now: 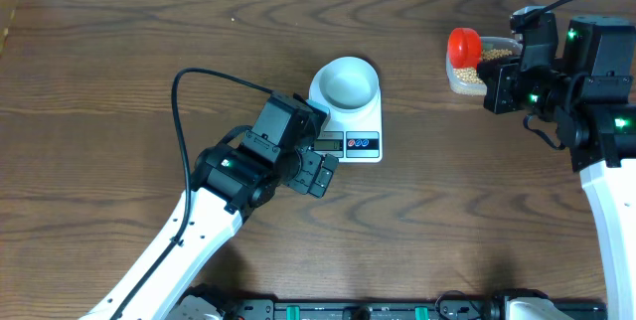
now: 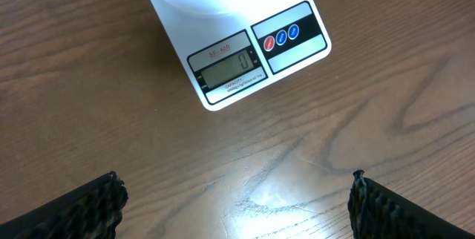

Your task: Scoop item into bowl and weigh 50g on scale

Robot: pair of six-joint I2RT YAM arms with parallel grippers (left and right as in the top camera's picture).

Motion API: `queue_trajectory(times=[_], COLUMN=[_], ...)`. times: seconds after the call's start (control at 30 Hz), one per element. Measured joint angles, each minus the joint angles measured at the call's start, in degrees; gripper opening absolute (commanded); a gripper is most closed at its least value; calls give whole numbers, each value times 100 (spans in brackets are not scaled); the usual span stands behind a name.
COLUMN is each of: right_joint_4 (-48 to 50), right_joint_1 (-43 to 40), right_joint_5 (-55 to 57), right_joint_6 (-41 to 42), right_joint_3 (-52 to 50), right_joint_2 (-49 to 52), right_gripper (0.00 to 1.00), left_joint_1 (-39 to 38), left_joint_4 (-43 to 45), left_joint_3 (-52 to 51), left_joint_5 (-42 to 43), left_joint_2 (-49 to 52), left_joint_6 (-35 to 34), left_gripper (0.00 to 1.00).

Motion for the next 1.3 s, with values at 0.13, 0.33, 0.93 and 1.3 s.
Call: queue_trajectory(times=[0.13, 0.33, 0.93, 1.3], right_joint_4=[2, 4, 221, 251], right_joint_1=[0, 0, -2, -68], right_joint_5=[0, 0, 15, 17], right_joint_6=[-76, -205, -291, -293], right_joint_3=[0, 0, 0, 0], right_joint_2=[0, 0, -2, 0], right_gripper=[1, 1, 1, 1], left_joint_1=[0, 0, 0, 0], left_joint_4=[0, 2, 0, 0], left_joint_3=[0, 0, 0, 0], left_joint_5=[0, -2, 0, 0], left_joint_2=[0, 0, 0, 0], left_joint_6=[0, 0, 0, 0], left_gripper=[98, 98, 98, 98])
